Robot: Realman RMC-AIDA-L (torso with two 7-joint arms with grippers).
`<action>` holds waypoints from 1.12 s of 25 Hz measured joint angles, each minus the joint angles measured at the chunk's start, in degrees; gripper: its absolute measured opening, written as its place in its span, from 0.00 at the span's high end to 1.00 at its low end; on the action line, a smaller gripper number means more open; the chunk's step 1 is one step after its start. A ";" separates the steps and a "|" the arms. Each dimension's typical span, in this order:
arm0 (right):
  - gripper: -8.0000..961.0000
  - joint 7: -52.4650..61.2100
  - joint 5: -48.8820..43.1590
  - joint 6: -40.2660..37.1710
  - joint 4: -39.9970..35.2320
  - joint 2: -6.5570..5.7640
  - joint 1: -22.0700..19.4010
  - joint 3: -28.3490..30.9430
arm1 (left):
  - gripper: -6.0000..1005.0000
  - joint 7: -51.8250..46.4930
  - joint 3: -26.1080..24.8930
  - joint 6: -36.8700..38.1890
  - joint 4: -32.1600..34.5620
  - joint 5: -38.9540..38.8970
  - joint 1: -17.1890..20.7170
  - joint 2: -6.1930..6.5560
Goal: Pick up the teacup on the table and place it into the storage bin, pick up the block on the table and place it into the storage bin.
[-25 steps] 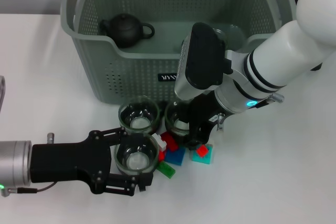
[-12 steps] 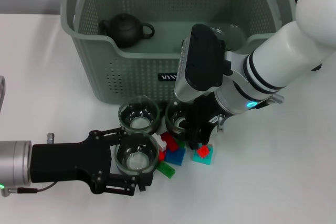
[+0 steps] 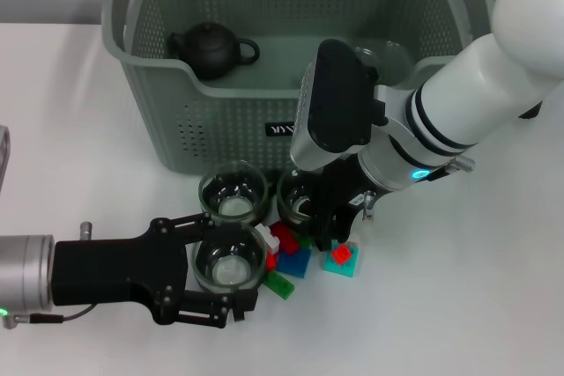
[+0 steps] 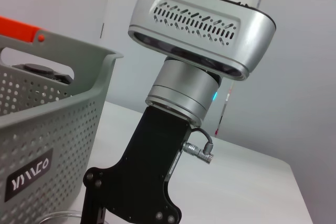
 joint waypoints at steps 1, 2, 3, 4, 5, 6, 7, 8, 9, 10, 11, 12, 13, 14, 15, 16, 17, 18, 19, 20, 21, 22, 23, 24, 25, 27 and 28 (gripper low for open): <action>0.76 0.00 0.01 -0.11 -0.07 0.00 0.03 0.00 | 0.12 0.00 0.00 0.00 0.00 -0.01 -0.01 0.00; 0.76 0.00 0.11 -0.24 -0.15 0.00 0.05 0.00 | 0.12 0.00 0.00 0.00 0.00 -0.02 -0.01 0.00; 0.76 -0.01 0.26 -0.36 -0.20 0.00 0.07 0.01 | 0.12 0.00 0.00 0.00 0.00 -0.04 -0.01 0.00; 0.76 -0.08 0.55 -0.64 -0.25 0.00 0.08 0.02 | 0.12 0.00 0.00 0.00 0.00 -0.04 -0.01 0.00; 0.76 -0.16 0.87 -0.84 -0.27 -0.02 0.10 0.02 | 0.12 0.00 0.00 0.00 0.00 -0.05 -0.01 0.00; 0.76 -0.21 1.18 -1.07 -0.27 -0.03 0.14 0.02 | 0.12 0.00 0.00 0.00 0.00 -0.05 -0.01 0.00; 0.76 -0.21 1.40 -1.19 -0.27 -0.06 0.17 0.01 | 0.12 0.00 0.00 0.00 0.00 -0.05 -0.01 0.00; 0.76 -0.19 1.43 -1.21 -0.27 -0.06 0.18 0.02 | 0.12 0.00 0.00 0.00 0.00 -0.07 -0.01 0.00; 0.76 -0.16 1.43 -1.21 -0.27 -0.07 0.18 0.02 | 0.12 0.00 0.00 0.00 0.00 -0.07 -0.01 0.00; 0.76 -0.14 1.45 -1.22 -0.23 -0.07 0.20 0.02 | 0.12 0.00 0.00 0.00 0.00 -0.07 -0.01 0.00; 0.74 -0.12 1.45 -1.23 -0.17 -0.08 0.22 0.01 | 0.12 0.00 0.00 0.01 0.00 -0.07 -0.02 0.00; 0.73 -0.12 1.46 -1.24 -0.13 -0.08 0.24 -0.02 | 0.12 0.00 0.00 0.03 0.00 -0.07 -0.02 0.00; 0.72 -0.11 1.46 -1.25 -0.11 -0.09 0.27 -0.12 | 0.12 0.00 0.00 0.08 0.00 -0.07 -0.02 0.00; 0.70 -0.08 1.47 -1.28 -0.10 -0.08 0.28 -0.25 | 0.12 0.00 0.00 0.10 0.00 -0.06 -0.02 0.00; 0.69 -0.06 1.48 -1.40 -0.10 -0.07 0.28 -0.40 | 0.12 0.00 0.00 0.15 0.00 -0.02 -0.01 0.00; 0.69 -0.03 1.48 -1.53 -0.10 -0.06 0.29 -0.53 | 0.12 0.00 0.00 0.18 0.00 0.01 0.01 0.00; 0.69 -0.02 1.49 -1.61 -0.10 -0.05 0.30 -0.61 | 0.12 0.00 0.00 0.19 0.00 0.02 0.03 0.00; 0.69 -0.01 1.49 -1.75 -0.10 -0.05 0.30 -0.67 | 0.12 0.00 0.00 0.21 0.00 0.03 0.05 0.00; 0.69 0.00 1.49 -1.86 -0.10 -0.04 0.30 -0.70 | 0.12 0.00 0.00 0.24 0.00 0.04 0.08 0.00; 0.69 0.00 1.49 -1.93 -0.10 -0.03 0.30 -0.73 | 0.12 0.00 0.00 0.25 0.00 0.04 0.10 0.00; 0.69 0.00 1.49 -2.02 -0.11 -0.03 0.30 -0.74 | 0.12 0.00 0.00 0.26 0.00 0.05 0.12 0.00; 0.70 0.00 1.49 -2.12 -0.11 -0.02 0.31 -0.75 | 0.12 0.00 0.00 0.27 0.00 0.05 0.14 0.00; 0.70 0.00 1.49 -2.29 -0.10 -0.02 0.30 -0.75 | 0.12 0.00 0.00 0.27 0.00 0.06 0.16 0.00; 0.70 0.00 1.49 -2.42 -0.12 -0.01 0.30 -0.76 | 0.12 0.00 0.00 0.27 0.00 0.06 0.17 0.00; 0.70 0.00 1.49 -2.55 -0.14 0.00 0.31 -0.78 | 0.12 0.00 0.00 0.28 0.00 0.07 0.16 0.00; 0.70 0.00 1.49 -2.72 -0.19 0.00 0.31 -0.81 | 0.12 0.00 0.00 0.27 0.00 0.09 0.16 0.00; 0.70 0.00 1.49 -2.90 -0.25 0.00 0.31 -0.84 | 0.12 0.00 0.00 0.28 0.00 0.09 0.15 0.00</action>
